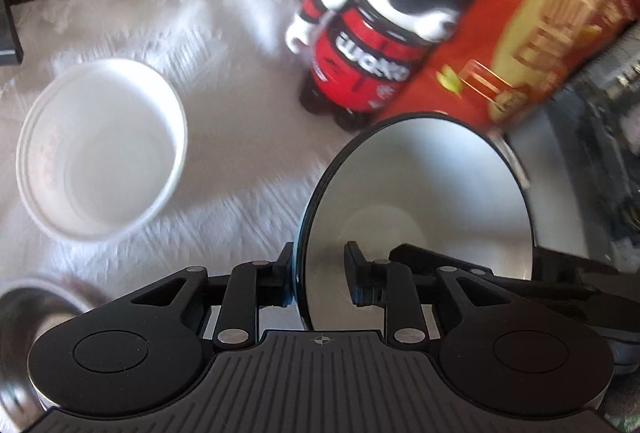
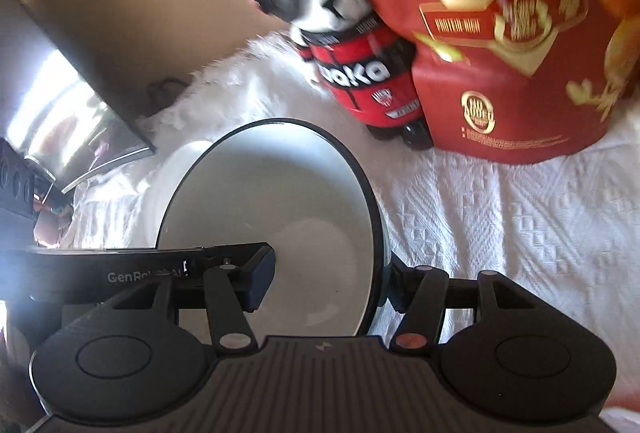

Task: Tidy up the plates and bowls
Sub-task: 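Lower the light-blue bowl into the gold-rimmed bowl and open both tools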

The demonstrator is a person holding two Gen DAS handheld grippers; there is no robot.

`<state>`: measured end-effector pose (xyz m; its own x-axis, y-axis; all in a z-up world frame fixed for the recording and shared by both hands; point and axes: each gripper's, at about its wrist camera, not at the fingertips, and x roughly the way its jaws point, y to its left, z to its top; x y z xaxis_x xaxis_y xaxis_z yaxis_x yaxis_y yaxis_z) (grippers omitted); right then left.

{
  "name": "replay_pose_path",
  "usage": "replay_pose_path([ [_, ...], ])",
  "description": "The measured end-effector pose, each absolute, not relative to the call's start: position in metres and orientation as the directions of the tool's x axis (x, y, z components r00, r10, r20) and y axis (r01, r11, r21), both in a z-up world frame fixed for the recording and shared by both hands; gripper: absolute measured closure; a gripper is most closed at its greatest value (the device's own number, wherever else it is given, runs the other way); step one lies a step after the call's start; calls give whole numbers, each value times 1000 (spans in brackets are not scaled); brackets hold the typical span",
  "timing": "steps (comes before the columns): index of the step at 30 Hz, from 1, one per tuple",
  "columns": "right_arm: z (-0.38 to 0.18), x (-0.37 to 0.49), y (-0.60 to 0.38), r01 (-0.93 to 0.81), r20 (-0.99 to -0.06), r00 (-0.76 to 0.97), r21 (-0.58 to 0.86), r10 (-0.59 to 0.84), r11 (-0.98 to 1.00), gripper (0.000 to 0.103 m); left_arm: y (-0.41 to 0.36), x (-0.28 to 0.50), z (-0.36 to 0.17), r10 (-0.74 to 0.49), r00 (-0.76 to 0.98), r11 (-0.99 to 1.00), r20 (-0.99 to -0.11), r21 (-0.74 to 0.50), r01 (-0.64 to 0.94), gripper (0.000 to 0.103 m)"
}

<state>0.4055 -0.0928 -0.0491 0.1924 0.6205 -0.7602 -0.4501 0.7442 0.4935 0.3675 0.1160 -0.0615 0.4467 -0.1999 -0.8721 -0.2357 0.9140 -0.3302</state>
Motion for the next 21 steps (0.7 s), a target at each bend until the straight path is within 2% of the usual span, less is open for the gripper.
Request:
replay_pose_path([
  [8, -30, 359, -115, -432, -776, 129, 516, 617, 740, 43, 98, 319, -77, -260, 357, 922, -897, -340, -184, 74],
  [15, -64, 325, -120, -366, -813, 58, 522, 579, 770, 41, 91, 282, -108, -266, 267, 927, -926, -322, -192, 75],
  [21, -84, 306, -124, -360, -826, 36, 515, 563, 778, 41, 93, 271, -119, -272, 256, 923, -928, -326, -202, 77],
])
